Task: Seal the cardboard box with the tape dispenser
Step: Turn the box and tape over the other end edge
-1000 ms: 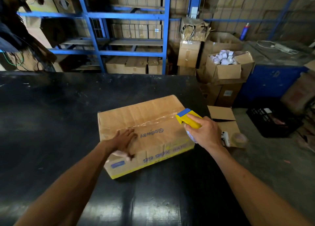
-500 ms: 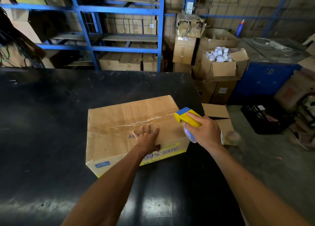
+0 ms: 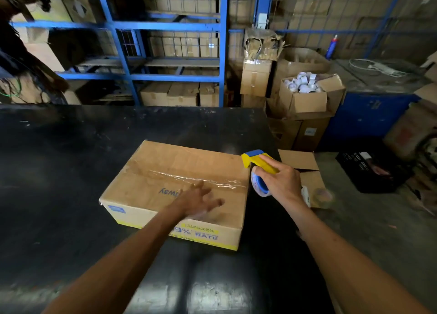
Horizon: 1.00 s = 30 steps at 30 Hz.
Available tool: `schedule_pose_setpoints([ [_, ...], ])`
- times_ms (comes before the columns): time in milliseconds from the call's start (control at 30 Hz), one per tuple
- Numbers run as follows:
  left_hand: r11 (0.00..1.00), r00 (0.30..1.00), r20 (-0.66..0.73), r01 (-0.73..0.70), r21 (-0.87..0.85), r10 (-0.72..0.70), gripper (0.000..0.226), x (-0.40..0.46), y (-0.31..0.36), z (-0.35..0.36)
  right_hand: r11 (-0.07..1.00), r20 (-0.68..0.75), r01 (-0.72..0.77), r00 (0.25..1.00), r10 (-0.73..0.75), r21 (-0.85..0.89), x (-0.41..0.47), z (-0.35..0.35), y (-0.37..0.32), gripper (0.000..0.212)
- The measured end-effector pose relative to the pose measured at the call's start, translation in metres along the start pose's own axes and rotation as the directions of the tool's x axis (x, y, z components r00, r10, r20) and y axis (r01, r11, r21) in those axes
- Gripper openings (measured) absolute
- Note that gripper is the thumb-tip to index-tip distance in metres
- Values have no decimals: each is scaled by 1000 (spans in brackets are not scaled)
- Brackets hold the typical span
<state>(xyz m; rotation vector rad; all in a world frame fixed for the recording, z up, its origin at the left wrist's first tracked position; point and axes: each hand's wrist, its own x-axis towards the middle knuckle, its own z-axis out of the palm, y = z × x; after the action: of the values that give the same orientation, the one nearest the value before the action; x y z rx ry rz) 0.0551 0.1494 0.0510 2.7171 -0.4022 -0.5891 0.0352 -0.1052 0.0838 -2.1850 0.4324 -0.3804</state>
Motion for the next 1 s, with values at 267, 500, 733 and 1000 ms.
schedule_pose_setpoints([
  [267, 967, 972, -165, 197, 163, -170, 103, 27, 86, 82, 998, 20, 58, 998, -57, -22, 3, -10, -2, 48],
  [500, 924, 986, 42, -164, 346, 160, 100, 18, 8, 41, 992, 21, -37, 999, 34, 124, 4, -11, -3, 49],
  [733, 821, 923, 248, -376, 429, 294, 86, 1, -66, 5, 984, 39, -53, 998, 47, 170, -6, 7, -23, 49],
  [1000, 830, 930, 192, -367, 420, 314, 75, -6, -67, 11, 977, 128, -43, 992, 16, 211, -25, 24, -33, 48],
])
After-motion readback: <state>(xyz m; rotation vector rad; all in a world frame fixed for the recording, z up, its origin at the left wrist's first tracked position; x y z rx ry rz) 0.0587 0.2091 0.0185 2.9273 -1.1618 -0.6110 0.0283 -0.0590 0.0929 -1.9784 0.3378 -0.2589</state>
